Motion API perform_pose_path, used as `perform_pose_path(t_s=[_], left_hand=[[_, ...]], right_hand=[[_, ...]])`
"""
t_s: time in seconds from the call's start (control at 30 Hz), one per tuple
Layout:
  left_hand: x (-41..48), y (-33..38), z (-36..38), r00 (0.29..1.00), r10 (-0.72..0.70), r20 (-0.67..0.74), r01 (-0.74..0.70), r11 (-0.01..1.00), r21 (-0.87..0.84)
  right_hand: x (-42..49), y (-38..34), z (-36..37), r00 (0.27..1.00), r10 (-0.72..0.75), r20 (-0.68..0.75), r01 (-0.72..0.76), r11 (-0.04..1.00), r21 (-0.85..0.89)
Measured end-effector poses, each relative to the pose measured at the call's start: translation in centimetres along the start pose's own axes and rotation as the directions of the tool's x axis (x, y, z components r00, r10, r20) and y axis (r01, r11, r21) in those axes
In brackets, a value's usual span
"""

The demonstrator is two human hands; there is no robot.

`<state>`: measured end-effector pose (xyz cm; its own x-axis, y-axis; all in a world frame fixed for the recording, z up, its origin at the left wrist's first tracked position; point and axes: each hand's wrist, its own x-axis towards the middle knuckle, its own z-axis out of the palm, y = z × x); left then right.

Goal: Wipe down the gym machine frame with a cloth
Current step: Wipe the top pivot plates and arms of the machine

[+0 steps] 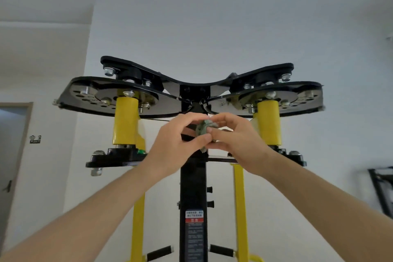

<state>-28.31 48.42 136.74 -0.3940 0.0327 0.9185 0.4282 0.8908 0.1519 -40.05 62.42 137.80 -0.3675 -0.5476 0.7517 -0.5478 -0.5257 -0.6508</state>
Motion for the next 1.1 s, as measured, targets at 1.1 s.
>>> perform_pose_path(t_s=[1.1], left_hand=[[12.3,-2.6,14.6,0.654,-0.746,0.128,0.126,-0.058,-0.99]], right_hand=[[3.4,-7.3,-12.5,0.899,-0.378,0.221,0.16,-0.185,-0.97]])
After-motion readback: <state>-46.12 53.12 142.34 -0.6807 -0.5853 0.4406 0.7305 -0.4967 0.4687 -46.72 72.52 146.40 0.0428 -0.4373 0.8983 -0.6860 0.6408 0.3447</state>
